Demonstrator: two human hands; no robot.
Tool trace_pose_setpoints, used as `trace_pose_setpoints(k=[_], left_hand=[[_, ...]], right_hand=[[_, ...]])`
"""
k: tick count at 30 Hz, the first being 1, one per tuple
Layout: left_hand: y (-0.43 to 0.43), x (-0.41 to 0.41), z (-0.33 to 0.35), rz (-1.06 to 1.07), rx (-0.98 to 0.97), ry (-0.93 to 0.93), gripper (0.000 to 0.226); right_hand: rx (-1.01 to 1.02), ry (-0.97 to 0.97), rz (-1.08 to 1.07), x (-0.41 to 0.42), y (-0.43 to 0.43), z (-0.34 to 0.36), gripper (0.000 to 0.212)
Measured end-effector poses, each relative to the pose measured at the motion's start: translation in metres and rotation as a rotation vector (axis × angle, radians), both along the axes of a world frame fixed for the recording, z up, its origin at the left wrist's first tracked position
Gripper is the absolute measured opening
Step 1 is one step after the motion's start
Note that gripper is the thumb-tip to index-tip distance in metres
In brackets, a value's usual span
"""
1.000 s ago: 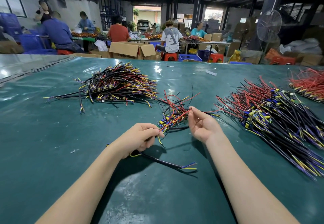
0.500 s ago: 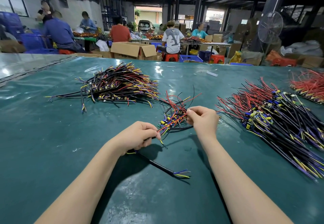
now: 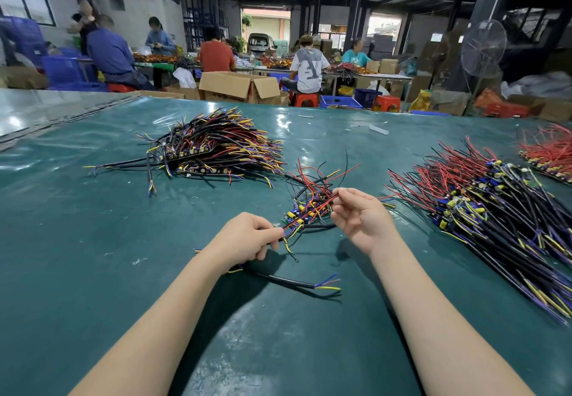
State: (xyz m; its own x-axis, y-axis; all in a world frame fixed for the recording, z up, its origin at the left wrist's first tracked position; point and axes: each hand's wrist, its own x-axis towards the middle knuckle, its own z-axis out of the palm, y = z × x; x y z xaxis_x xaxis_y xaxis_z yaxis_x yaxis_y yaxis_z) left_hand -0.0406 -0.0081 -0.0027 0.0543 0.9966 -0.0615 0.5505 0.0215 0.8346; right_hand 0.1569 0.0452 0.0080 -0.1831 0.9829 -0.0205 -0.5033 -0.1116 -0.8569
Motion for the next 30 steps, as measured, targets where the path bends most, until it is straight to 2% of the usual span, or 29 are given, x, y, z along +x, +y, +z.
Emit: trace_pose_setpoints(k=[3,6,8,14,16,20,22,25,28,30], left_hand=[[-0.001,-0.002,0.001,-0.03,-0.01,-0.018,0.035],[-0.003,-0.005,0.002,-0.044,-0.02,-0.059,0.034],[-0.003,-0.005,0.002,-0.054,-0.017,-0.058,0.033],[-0.003,-0.006,0.001,-0.072,-0.024,-0.061,0.033],[-0.003,-0.006,0.001,-0.078,-0.025,-0.055,0.033],[-0.004,-0.007,0.001,-0.086,-0.034,-0.052,0.033],[-0.003,-0.008,0.001,-0.096,-0.039,-0.052,0.033],[-0.003,-0.009,0.002,-0.114,-0.043,-0.063,0.033],[-0.003,-0.01,0.003,-0.154,-0.053,-0.09,0.033],[-0.004,-0.01,0.004,-0.183,-0.06,-0.097,0.034]], right_hand=[[-0.071,0.038,0.031,0.003,0.0,0.0,0.039],[-0.098,-0.198,-0.066,0.006,0.001,-0.001,0.018],[-0.093,-0.329,-0.104,0.01,0.002,-0.004,0.013],[-0.128,-0.388,-0.098,0.015,0.004,-0.002,0.012],[-0.107,-0.471,-0.078,0.018,0.003,-0.002,0.013],[0.047,-0.799,-0.075,0.021,0.002,-0.003,0.021],[0.072,-0.85,-0.053,0.023,0.002,-0.003,0.023],[0.022,-0.709,0.013,0.028,0.004,0.0,0.023],[-0.072,-0.388,0.125,0.03,0.004,0.002,0.022],[-0.121,-0.181,0.227,0.027,0.0,0.003,0.013]])
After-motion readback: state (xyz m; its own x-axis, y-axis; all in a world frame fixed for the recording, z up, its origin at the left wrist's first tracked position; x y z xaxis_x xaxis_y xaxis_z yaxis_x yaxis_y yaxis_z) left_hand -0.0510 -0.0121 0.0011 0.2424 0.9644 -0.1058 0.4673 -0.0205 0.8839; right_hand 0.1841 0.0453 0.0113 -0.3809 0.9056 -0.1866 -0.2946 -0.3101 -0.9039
